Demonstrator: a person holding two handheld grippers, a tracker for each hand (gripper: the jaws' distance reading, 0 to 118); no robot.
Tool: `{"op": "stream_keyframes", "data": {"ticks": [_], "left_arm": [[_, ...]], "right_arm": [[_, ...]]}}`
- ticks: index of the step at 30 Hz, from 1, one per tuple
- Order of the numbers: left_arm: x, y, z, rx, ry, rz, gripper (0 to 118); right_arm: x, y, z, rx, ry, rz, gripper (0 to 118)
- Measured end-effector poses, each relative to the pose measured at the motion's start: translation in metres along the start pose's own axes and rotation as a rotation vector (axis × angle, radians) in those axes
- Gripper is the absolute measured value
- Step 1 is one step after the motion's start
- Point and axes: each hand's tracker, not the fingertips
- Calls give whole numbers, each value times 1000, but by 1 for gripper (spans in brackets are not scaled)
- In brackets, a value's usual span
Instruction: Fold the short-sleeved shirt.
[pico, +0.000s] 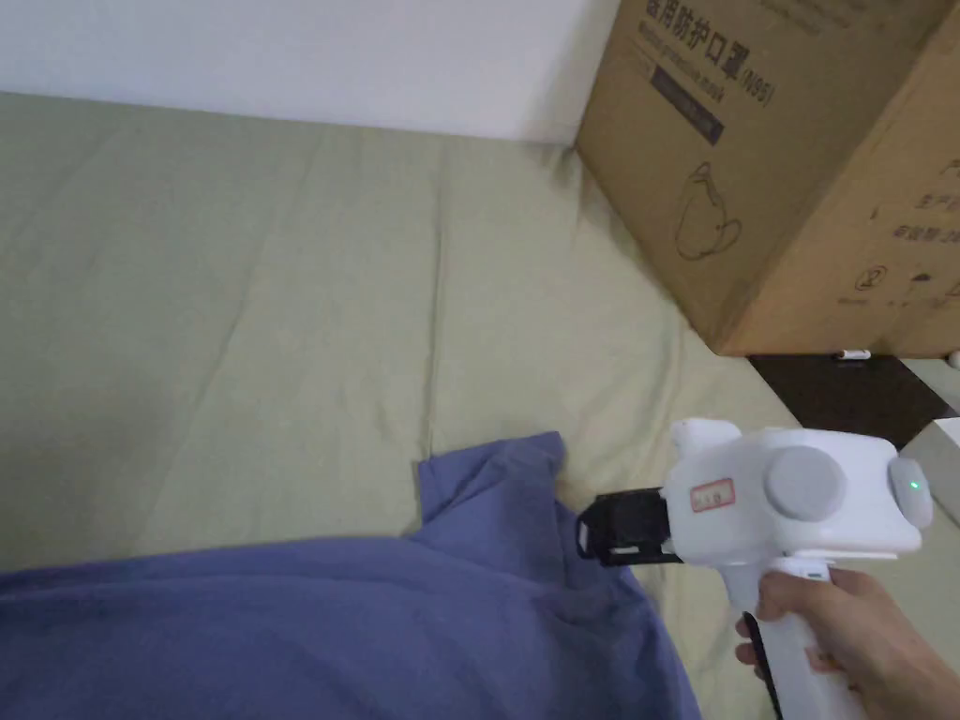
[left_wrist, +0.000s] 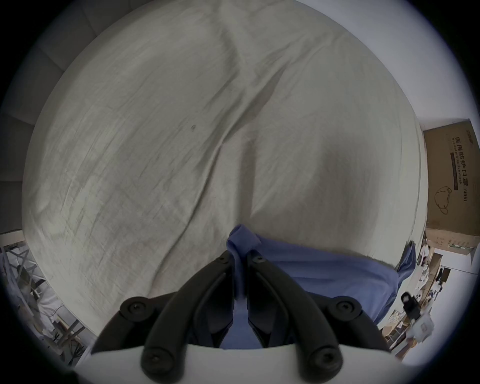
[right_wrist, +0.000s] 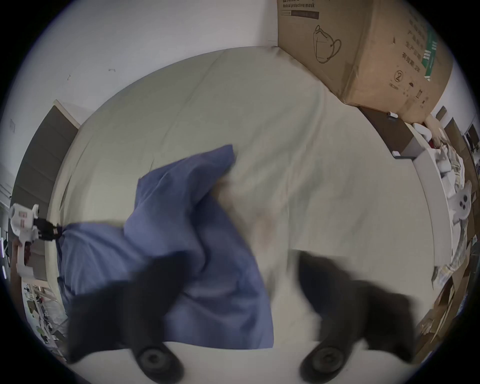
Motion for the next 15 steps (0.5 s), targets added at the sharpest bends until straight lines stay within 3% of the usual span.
{"op": "stream_keyframes", "data": {"ticks": [1,6,9,11,12,13,15], "left_arm": [[1,-1,0,-1,0,2,8],[-7,10,-16,-5,2,5,8],[-8,9,-21,-3,-1,5,8],[-9,10,-25,3,-1,4,8],[-9,10,-25,4,-1,4,8],[-8,10,-25,4,-2,3,8],[-11,13,-27,3,0,1,8]], "right_arm": [[0,6,-9,-11,-8,-6,118],[2,15,-30,-26,25,-17,116],[-14,-1,-55,-118,-7,95,113],[-19,-15,-61,-179,-51,133,104],[-21,-20,-56,-126,-55,153,99],[-21,-18,-46,-91,-34,129,87],[-17,-20,-33,-41,-40,74,32]]}}
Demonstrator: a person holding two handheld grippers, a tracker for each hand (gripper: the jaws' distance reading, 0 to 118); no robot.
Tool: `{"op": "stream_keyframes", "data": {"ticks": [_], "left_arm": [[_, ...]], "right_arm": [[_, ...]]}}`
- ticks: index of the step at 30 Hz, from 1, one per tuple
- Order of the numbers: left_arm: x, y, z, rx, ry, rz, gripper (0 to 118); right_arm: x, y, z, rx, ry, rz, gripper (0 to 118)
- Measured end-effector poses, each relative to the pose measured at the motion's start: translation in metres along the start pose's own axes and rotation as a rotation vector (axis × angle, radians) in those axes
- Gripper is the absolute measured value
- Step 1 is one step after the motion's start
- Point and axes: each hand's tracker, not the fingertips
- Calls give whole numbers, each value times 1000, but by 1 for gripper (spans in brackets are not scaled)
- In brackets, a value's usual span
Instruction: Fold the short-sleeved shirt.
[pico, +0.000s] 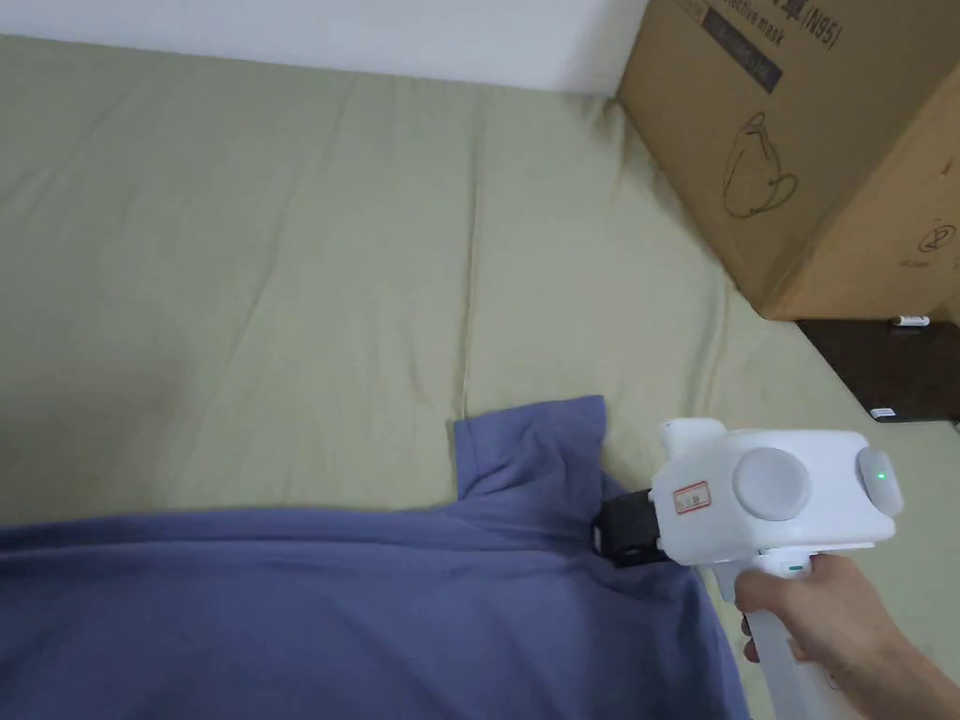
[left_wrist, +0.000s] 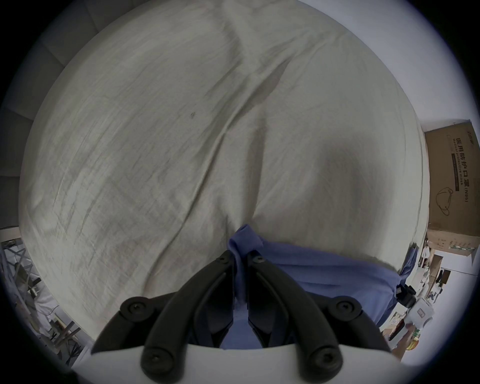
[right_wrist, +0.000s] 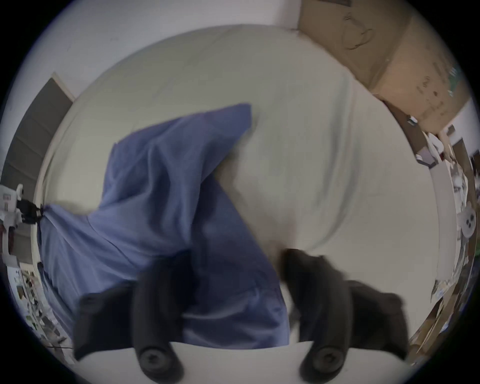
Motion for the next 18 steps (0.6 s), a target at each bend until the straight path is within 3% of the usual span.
{"op": "stream_keyframes", "data": {"ticks": [1,3,7,14,18], "left_arm": [[1,0,0,1,1,-3,8],[1,-2,0,10,4,-8,8],[-1,-9,8,26,-12,-35,8],[-30,-46,75,84,-300,17,8],[-58,-82,121,128,-339,4,8]], "right_arm": [[2,-4,7,33,10,10,3],[3,-9,16,62,63,12,3],[-8,-12,30,73,72,18,3],[-7,-21,103,207,159,-47,3],[-2,-48,162,253,201,-71,3]]}}
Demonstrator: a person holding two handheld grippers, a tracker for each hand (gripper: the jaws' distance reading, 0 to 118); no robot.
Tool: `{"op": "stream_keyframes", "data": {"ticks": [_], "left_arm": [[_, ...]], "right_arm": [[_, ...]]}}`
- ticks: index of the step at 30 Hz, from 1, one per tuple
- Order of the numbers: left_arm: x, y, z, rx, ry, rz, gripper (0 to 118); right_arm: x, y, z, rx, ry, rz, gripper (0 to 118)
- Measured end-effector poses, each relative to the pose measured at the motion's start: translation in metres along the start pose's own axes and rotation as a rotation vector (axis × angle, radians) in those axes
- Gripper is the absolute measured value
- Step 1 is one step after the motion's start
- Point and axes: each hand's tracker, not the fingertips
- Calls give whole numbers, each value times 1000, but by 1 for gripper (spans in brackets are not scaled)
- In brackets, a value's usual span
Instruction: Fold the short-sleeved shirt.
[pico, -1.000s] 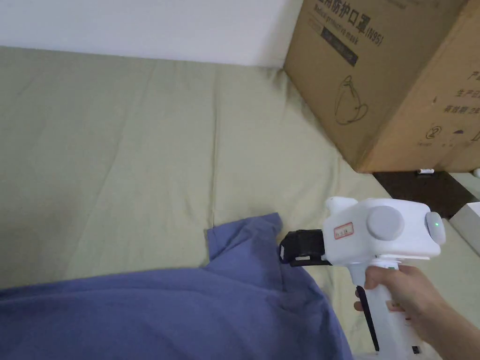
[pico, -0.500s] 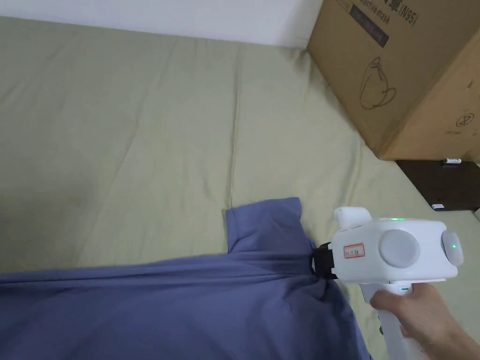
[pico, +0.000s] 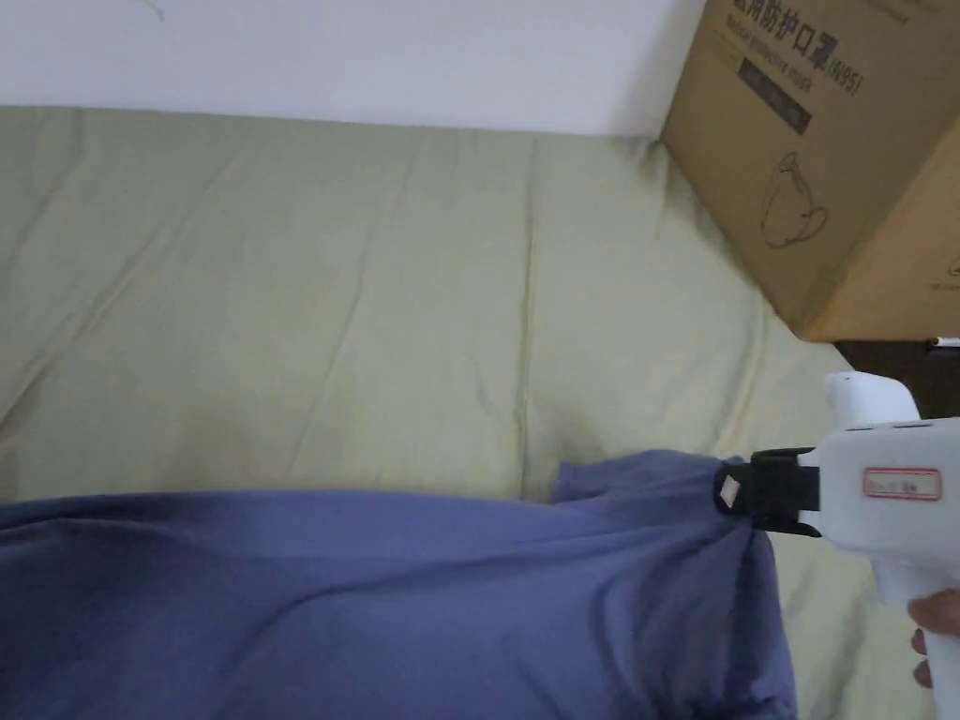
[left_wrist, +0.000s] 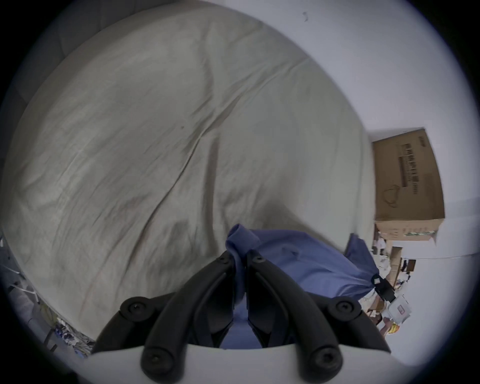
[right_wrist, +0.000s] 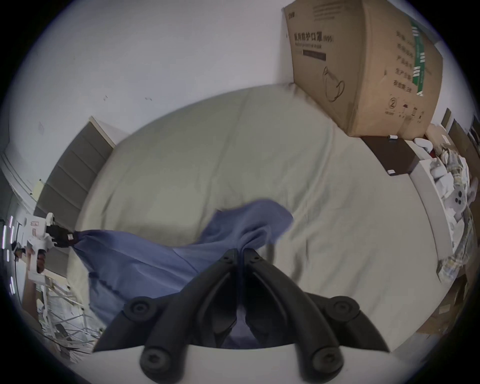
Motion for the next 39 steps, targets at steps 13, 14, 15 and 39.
{"op": "stream_keyframes", "data": {"ticks": [13,14,15,39], "left_arm": [[-91,-137,33,-90,-53,116,8],[-99,-145,28,-109,-48,134,8],[-106,-151,23,-123,-42,154,8],[-168,-155,34,-52,-387,397,2]], "right_arm": [[5,-138,88,-155,-15,-124,3],[9,-150,83,-182,-28,-148,3],[11,-157,79,-206,-46,-163,3],[-32,-154,101,-330,-67,-125,100]]}}
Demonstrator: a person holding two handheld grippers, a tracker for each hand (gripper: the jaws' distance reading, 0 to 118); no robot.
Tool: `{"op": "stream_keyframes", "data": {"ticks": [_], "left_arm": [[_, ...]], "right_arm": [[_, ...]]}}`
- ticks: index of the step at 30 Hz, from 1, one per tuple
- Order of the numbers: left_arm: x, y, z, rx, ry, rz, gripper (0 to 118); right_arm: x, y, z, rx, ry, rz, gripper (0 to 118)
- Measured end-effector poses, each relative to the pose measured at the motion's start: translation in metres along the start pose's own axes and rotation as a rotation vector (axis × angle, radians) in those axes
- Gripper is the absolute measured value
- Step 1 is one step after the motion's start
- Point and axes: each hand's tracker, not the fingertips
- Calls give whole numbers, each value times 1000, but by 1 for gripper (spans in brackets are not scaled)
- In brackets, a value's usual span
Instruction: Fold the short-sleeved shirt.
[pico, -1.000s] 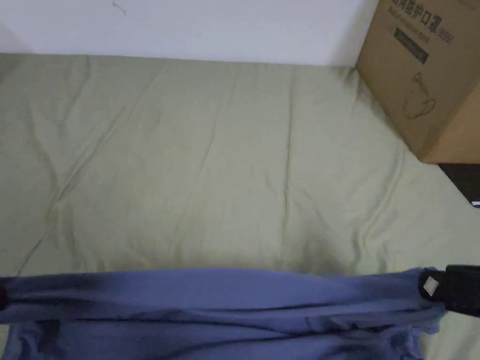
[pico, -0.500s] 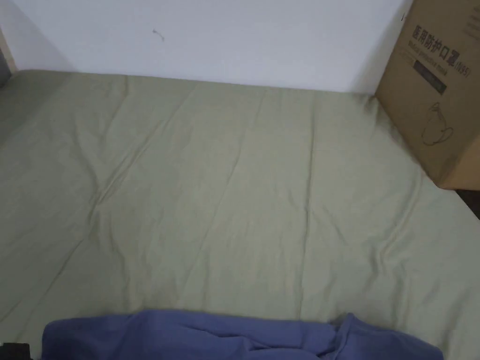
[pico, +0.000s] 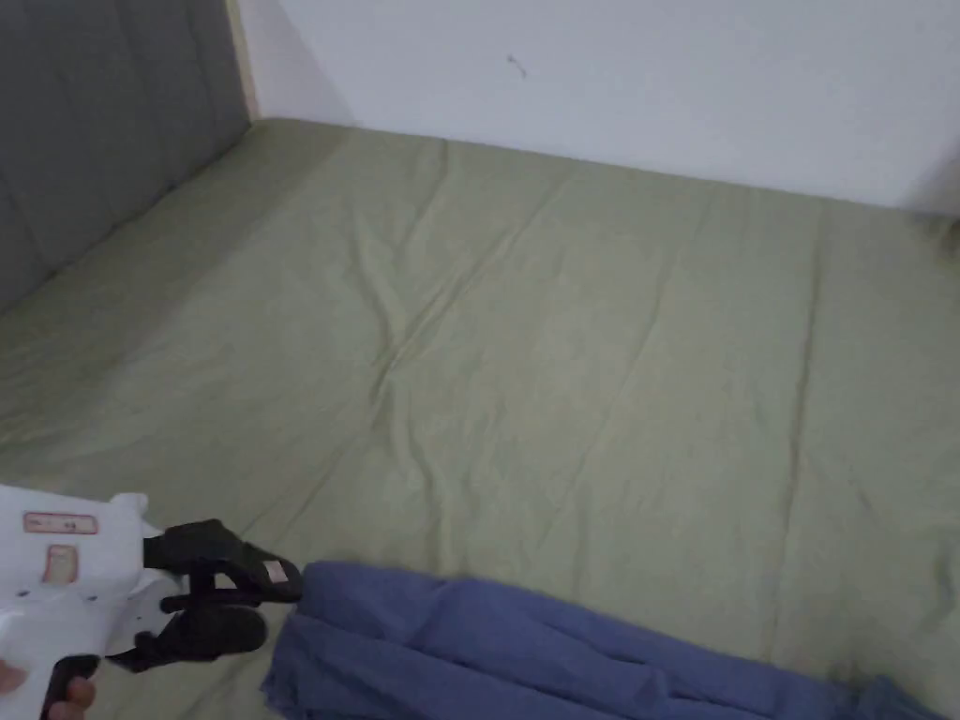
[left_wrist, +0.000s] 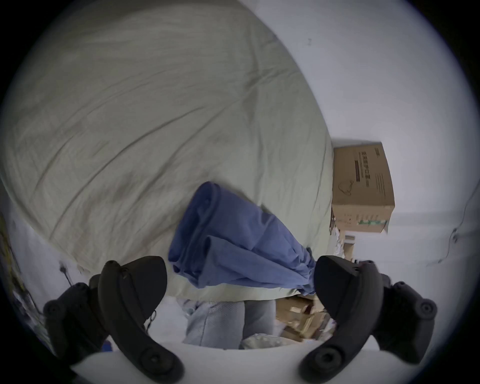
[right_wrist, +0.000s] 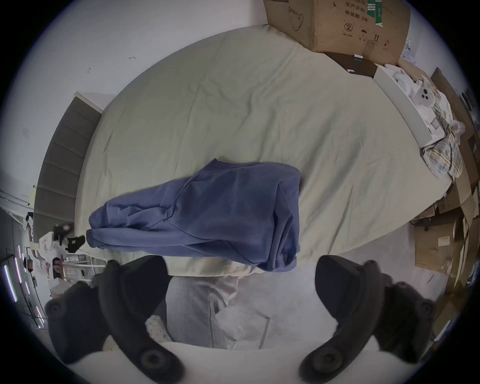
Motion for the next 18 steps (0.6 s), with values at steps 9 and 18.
{"op": "stream_keyframes", "data": {"ticks": [9,18], "left_arm": [[-40,0,-11,-69,-133,-25,0],[-52,38,-35,-148,-86,-105,118]], "right_arm": [[-4,-5,7,67,46,-112,0],[3,-8,-4,65,31,-141,0]]}}
